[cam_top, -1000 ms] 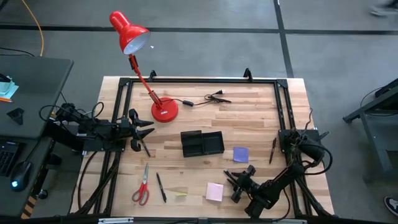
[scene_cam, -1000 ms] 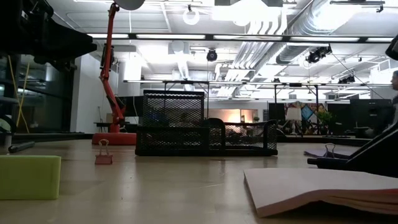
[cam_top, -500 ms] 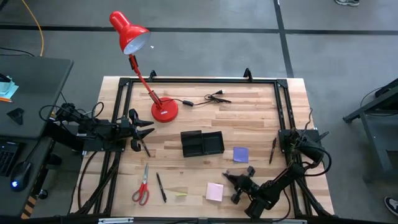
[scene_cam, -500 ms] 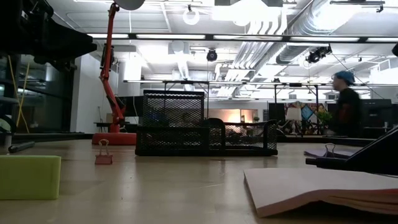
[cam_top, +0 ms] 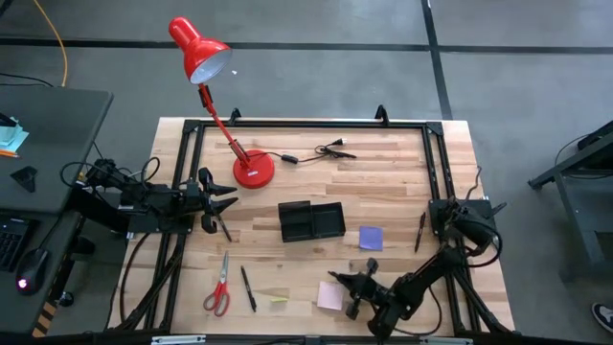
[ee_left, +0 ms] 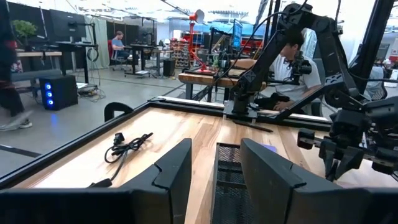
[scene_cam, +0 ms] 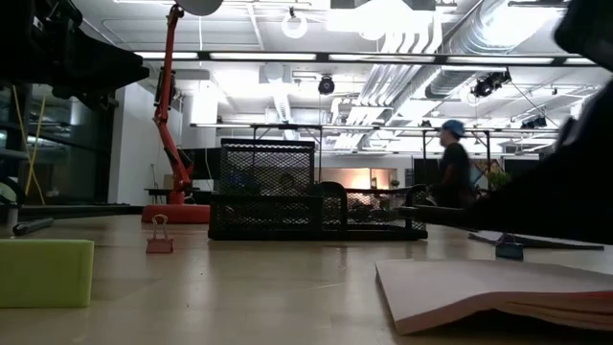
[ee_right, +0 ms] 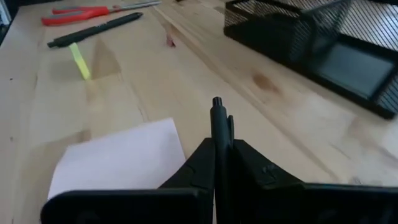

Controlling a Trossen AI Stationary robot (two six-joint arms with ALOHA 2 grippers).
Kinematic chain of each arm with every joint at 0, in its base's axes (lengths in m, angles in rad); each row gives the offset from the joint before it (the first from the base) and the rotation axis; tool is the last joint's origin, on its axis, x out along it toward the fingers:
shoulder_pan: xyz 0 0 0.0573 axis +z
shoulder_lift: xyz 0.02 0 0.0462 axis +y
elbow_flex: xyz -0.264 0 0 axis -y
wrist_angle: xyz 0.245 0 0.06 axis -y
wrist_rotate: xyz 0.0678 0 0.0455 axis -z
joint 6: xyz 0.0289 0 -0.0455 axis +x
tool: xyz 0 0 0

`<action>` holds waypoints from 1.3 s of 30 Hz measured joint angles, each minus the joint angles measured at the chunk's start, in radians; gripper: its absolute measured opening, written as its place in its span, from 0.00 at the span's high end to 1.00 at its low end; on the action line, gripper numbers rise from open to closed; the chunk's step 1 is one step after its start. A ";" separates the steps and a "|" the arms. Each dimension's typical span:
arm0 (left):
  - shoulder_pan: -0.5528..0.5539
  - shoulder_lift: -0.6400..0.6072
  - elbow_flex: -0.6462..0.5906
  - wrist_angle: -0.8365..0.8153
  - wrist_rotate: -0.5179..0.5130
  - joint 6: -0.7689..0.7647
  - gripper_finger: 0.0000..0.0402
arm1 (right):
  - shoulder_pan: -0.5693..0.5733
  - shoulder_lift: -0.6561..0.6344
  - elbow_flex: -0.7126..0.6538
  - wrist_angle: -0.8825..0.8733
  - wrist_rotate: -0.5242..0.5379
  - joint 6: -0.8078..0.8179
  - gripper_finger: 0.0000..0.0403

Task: Pick and place office supplies into organizer
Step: Put the black pen into the black desk organizer

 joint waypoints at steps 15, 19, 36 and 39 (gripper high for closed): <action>0.000 0.000 0.000 0.000 0.032 -0.167 0.68 | -0.102 -0.006 0.002 0.313 -0.069 -0.420 0.97; 0.000 0.000 0.000 0.001 0.063 -0.213 0.68 | -0.122 -0.006 0.002 0.463 -0.079 -0.571 0.96; 0.000 0.035 -0.004 0.083 0.322 -0.288 0.68 | -0.191 -0.007 0.002 0.751 -0.272 -0.840 0.97; 0.000 0.088 -0.004 0.143 0.206 -0.280 0.68 | -0.200 -0.007 0.002 0.759 -0.293 -0.841 0.96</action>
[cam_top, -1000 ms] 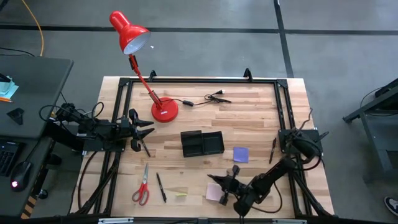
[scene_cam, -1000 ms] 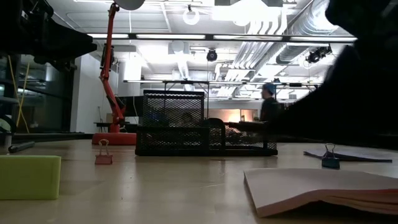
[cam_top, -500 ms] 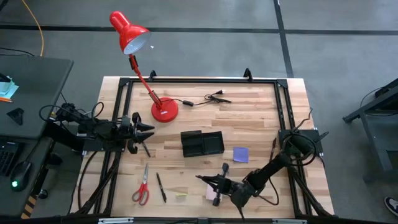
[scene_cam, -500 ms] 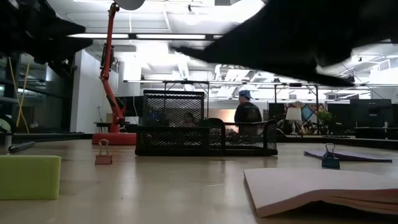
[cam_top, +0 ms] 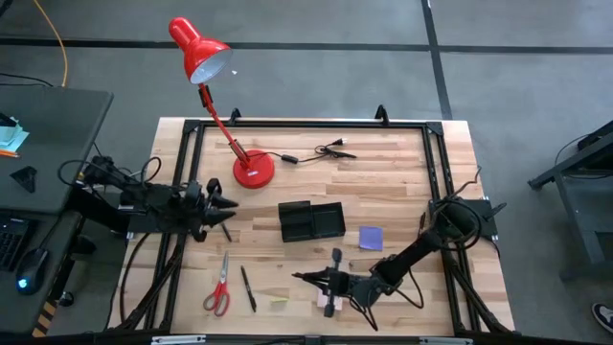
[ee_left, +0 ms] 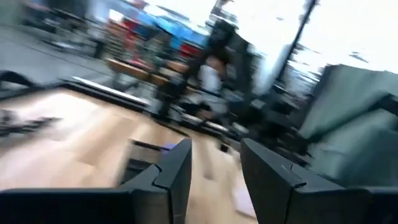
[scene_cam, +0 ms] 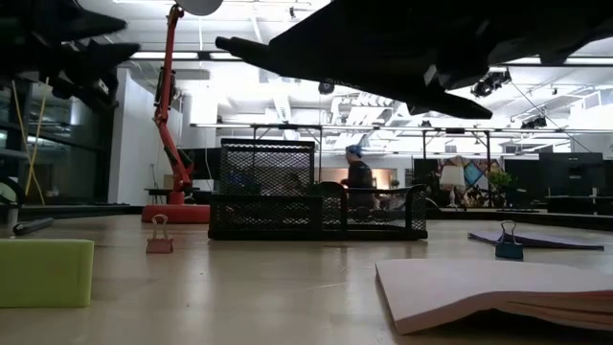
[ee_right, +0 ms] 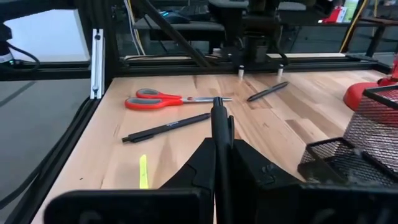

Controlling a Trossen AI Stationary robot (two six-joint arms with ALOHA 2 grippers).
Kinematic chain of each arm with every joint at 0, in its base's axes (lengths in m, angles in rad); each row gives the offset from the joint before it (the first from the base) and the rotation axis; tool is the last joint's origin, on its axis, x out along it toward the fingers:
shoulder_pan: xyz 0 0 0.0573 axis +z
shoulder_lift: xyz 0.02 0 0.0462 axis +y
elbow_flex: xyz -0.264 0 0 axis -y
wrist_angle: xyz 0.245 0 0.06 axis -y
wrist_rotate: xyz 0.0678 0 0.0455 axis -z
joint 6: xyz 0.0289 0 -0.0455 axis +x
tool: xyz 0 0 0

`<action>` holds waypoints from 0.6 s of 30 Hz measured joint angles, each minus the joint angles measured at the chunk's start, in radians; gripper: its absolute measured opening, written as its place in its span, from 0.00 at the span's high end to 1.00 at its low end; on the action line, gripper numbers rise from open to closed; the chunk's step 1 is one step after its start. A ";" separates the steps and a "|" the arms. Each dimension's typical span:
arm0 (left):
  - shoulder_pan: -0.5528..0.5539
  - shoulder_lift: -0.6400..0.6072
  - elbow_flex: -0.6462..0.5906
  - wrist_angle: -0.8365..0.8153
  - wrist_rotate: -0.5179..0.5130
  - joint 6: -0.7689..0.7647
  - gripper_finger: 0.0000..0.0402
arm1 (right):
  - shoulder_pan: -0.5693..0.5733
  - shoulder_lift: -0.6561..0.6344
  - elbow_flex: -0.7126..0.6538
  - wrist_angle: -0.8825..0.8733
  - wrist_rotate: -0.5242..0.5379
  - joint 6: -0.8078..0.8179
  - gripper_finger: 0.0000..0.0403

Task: Pick and place office supplies into organizer
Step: Put the black pen into the black desk organizer

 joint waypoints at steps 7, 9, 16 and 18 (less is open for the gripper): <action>0.000 0.167 0.000 0.153 0.088 0.036 0.68 | -0.001 0.000 0.000 -0.002 -0.020 -0.001 0.96; 0.000 0.238 0.000 0.225 0.095 0.016 0.68 | -0.001 0.000 0.000 0.007 -0.023 -0.017 0.96; 0.000 0.573 0.000 0.546 0.143 0.054 0.68 | 0.001 0.000 0.000 0.154 -0.023 -0.152 0.96; 0.000 0.674 0.000 0.654 0.168 0.087 0.68 | 0.001 0.000 0.000 0.195 0.005 -0.185 0.97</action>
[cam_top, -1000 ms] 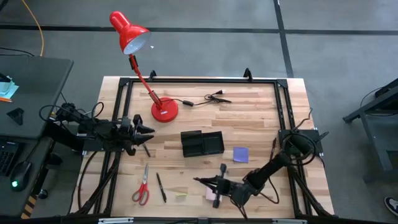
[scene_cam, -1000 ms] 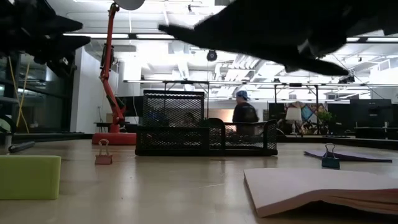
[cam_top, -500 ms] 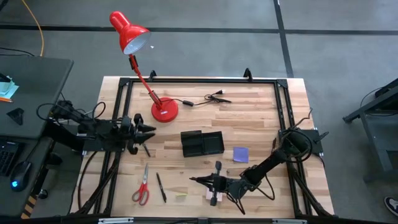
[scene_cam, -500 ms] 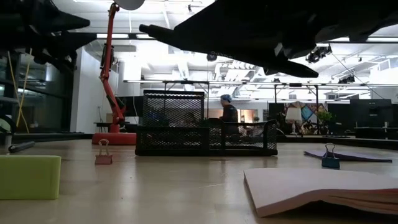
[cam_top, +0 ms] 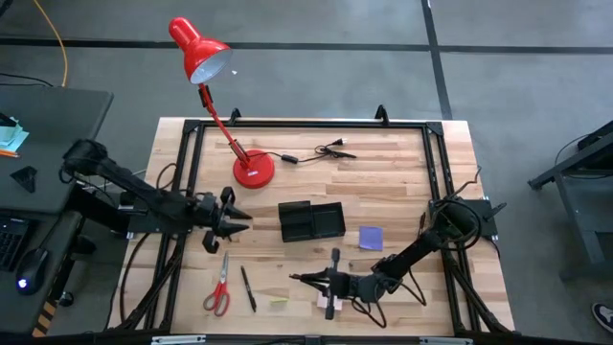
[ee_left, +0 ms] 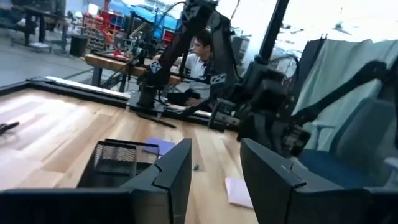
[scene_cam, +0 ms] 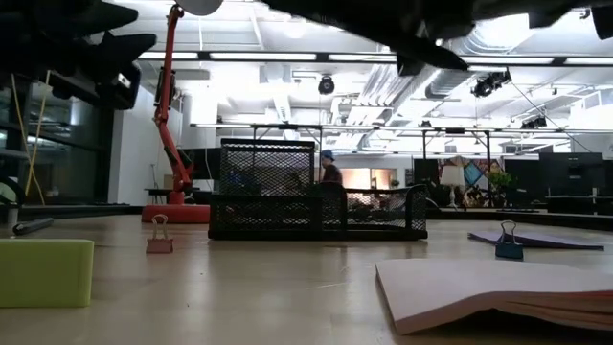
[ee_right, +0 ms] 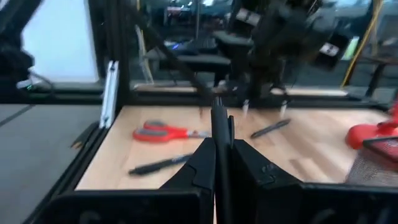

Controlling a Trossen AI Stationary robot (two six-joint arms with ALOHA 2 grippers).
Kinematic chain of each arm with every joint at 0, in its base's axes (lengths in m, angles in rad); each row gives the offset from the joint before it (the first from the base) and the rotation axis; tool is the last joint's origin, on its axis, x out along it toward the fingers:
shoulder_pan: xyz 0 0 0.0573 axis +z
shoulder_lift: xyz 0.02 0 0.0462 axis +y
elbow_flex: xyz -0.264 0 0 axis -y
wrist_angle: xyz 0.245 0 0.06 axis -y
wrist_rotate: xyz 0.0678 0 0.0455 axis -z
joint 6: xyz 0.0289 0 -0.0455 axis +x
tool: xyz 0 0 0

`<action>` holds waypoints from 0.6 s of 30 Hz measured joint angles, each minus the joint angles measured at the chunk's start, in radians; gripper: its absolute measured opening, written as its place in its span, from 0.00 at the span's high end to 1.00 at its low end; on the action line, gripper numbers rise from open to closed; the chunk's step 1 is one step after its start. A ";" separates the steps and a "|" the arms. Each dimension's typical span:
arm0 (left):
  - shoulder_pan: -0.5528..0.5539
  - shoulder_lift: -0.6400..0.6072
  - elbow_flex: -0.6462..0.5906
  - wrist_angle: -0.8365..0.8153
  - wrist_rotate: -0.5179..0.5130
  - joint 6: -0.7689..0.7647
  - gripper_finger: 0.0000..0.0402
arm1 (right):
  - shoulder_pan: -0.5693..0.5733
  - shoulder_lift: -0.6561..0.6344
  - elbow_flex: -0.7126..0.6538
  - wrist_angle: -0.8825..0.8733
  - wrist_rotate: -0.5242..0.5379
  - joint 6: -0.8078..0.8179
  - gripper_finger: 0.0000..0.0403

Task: Pick and place office supplies into organizer
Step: Put the black pen into the black desk organizer

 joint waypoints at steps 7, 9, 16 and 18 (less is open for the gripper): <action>0.000 0.329 0.075 0.335 0.195 0.088 0.68 | -0.028 0.000 0.000 0.124 0.082 -0.135 0.96; 0.000 0.407 0.127 0.352 0.225 0.112 0.68 | -0.041 0.000 0.000 0.131 0.081 -0.147 0.96; 0.000 0.617 0.297 0.341 0.201 0.142 0.68 | -0.073 0.000 0.000 0.165 0.078 -0.215 0.96; 0.000 0.639 0.322 0.344 0.201 0.154 0.68 | -0.071 0.000 0.000 0.183 0.081 -0.235 0.96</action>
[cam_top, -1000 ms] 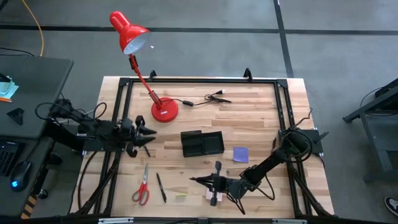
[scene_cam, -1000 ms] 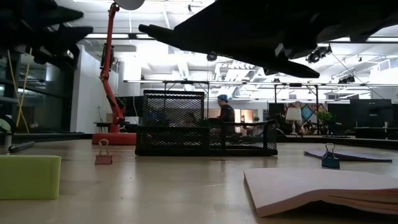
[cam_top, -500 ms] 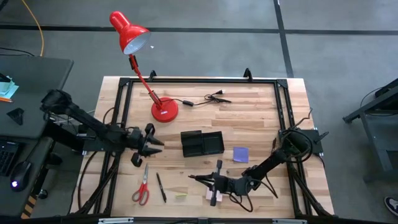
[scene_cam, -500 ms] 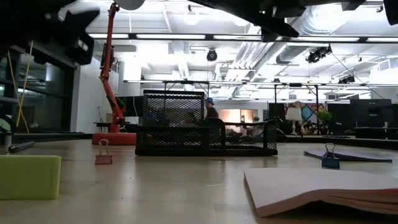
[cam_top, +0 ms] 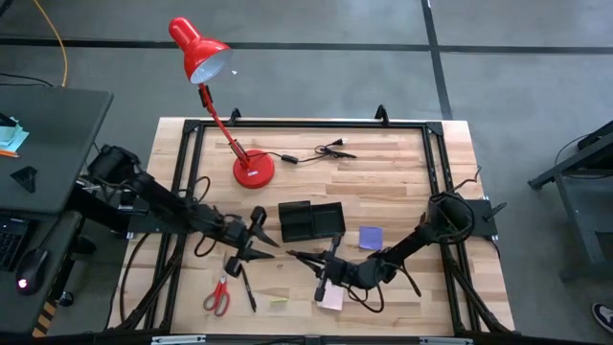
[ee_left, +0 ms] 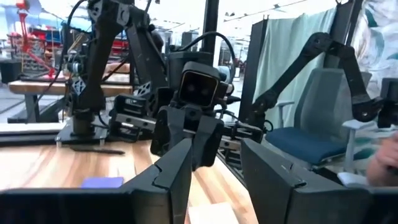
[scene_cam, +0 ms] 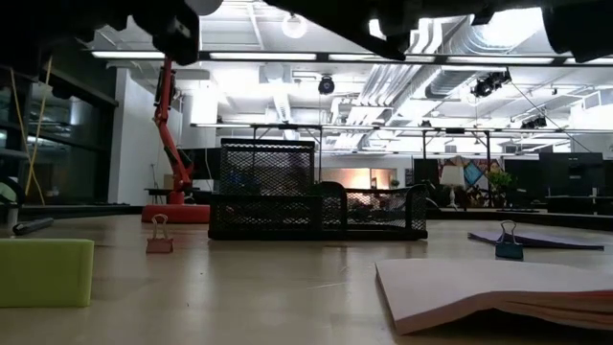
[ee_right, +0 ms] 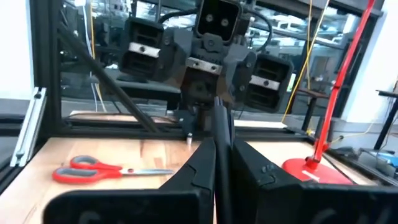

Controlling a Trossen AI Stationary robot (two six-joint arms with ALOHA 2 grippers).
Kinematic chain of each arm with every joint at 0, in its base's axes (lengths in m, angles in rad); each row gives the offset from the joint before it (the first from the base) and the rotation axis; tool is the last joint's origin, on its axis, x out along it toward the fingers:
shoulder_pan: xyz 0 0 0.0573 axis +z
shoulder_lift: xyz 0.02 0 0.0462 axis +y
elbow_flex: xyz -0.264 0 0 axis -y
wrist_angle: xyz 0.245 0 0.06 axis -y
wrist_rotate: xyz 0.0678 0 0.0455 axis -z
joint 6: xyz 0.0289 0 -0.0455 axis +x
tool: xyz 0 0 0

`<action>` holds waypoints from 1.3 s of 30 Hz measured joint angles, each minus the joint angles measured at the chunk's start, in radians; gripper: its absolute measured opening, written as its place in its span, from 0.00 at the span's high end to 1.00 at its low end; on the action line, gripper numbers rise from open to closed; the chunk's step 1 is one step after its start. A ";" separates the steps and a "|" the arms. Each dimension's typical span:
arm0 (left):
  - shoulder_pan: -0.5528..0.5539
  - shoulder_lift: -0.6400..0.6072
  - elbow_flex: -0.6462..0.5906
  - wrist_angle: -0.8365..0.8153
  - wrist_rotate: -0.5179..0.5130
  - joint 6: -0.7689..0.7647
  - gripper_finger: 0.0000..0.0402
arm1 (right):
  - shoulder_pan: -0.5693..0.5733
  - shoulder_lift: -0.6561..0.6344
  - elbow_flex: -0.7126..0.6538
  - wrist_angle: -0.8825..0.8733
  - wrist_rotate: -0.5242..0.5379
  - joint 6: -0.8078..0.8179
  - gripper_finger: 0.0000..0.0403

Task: Pick and place office supplies into organizer
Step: Put the black pen into the black desk organizer

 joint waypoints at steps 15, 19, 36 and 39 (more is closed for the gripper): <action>0.001 0.003 0.016 -0.033 -0.104 -0.009 0.69 | 0.021 0.000 0.000 0.025 0.033 -0.047 0.96; 0.000 0.003 0.015 -0.049 -0.093 -0.006 0.68 | 0.022 0.000 0.000 0.044 0.031 -0.069 0.96; 0.000 0.003 0.015 -0.046 -0.120 0.024 0.50 | -0.055 0.000 0.000 0.153 -0.107 -0.088 0.96; 0.000 0.003 0.015 -0.048 -0.121 0.024 0.51 | -0.067 0.000 0.000 0.152 -0.138 -0.085 0.97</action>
